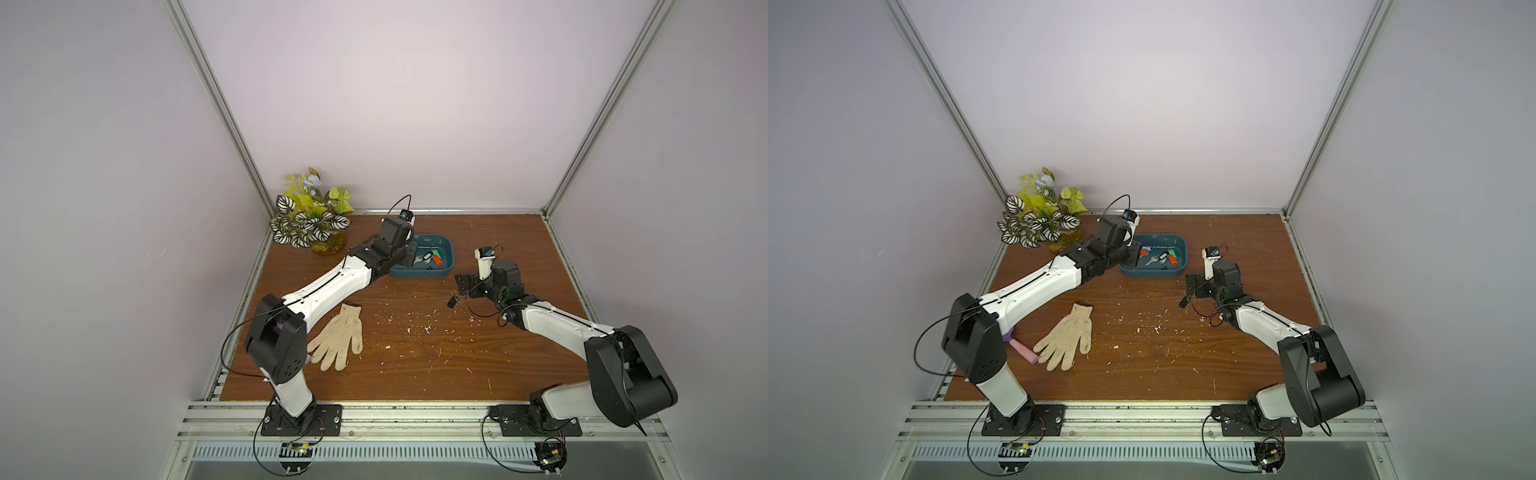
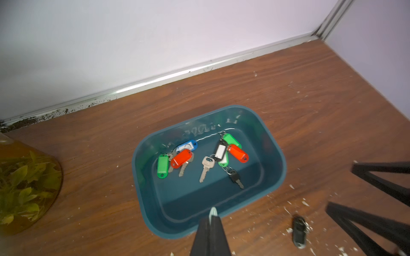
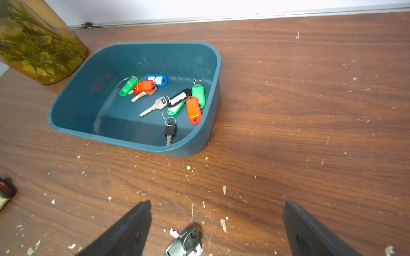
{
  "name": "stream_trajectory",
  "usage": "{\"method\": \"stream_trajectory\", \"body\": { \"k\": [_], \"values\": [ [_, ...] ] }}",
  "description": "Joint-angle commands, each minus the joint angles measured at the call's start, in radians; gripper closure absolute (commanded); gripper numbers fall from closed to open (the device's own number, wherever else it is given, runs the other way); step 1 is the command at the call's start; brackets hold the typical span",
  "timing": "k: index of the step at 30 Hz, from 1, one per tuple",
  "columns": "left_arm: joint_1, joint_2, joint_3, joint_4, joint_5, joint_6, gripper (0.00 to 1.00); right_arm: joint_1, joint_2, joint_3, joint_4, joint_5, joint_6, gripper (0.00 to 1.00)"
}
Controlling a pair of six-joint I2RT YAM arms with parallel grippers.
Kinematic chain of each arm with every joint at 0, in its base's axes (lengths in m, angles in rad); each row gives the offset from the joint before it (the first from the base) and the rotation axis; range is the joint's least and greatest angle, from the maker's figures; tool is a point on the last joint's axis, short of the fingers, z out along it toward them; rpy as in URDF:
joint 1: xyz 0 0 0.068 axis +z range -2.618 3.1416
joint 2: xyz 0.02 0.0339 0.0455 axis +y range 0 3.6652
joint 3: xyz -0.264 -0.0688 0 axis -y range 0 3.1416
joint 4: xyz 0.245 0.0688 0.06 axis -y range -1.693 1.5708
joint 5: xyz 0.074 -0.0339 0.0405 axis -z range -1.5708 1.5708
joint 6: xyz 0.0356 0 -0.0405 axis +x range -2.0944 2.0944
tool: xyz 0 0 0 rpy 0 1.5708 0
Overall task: Take the keys out of the storage box
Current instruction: Place the key at the center of the board.
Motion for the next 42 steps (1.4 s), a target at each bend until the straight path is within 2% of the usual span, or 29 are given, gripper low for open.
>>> {"method": "stream_trajectory", "body": {
  "k": [1,4,9,15,25,28,31,34,37,39,40,41,42],
  "values": [
    [-0.088,-0.039,-0.11,0.065,0.05,-0.049,1.0,-0.003,-0.037,0.024,0.04,-0.025,0.024,0.0],
    [-0.131,-0.046,-0.201,0.124,0.091,-0.105,1.0,-0.003,-0.034,0.027,0.039,-0.038,0.032,0.01],
    [-0.135,0.001,-0.305,0.258,0.184,-0.179,1.0,-0.003,-0.037,0.027,0.028,-0.038,0.036,0.0],
    [-0.135,0.108,-0.272,0.3,0.217,-0.19,1.0,-0.003,-0.041,0.027,0.009,-0.026,0.032,0.0],
    [-0.092,0.248,-0.201,0.281,0.188,-0.225,0.99,-0.003,-0.036,0.025,-0.01,-0.006,0.018,0.0],
    [-0.087,0.259,-0.195,0.28,0.19,-0.223,0.84,-0.003,-0.042,0.026,-0.019,0.007,0.009,0.0],
    [-0.083,0.25,-0.192,0.272,0.179,-0.215,0.75,-0.003,-0.05,0.032,-0.025,0.001,0.006,0.0],
    [-0.073,0.212,-0.199,0.262,0.163,-0.199,0.59,-0.001,-0.057,0.056,-0.042,-0.024,0.005,0.0],
    [-0.062,0.153,-0.202,0.244,0.138,-0.169,0.4,0.009,-0.064,0.103,-0.062,-0.045,0.002,0.01],
    [-0.052,0.093,-0.208,0.235,0.112,-0.141,0.2,0.03,-0.057,0.148,-0.07,-0.048,-0.003,0.02],
    [-0.045,0.065,-0.212,0.232,0.099,-0.13,0.05,0.042,-0.047,0.173,-0.072,-0.049,-0.005,0.03],
    [-0.037,0.027,-0.218,0.234,0.076,-0.12,0.0,0.055,-0.029,0.202,-0.073,-0.049,-0.009,0.07],
    [-0.03,-0.014,-0.234,0.245,0.046,-0.113,0.0,0.068,0.0,0.235,-0.075,-0.05,-0.011,0.12]
  ]
}}
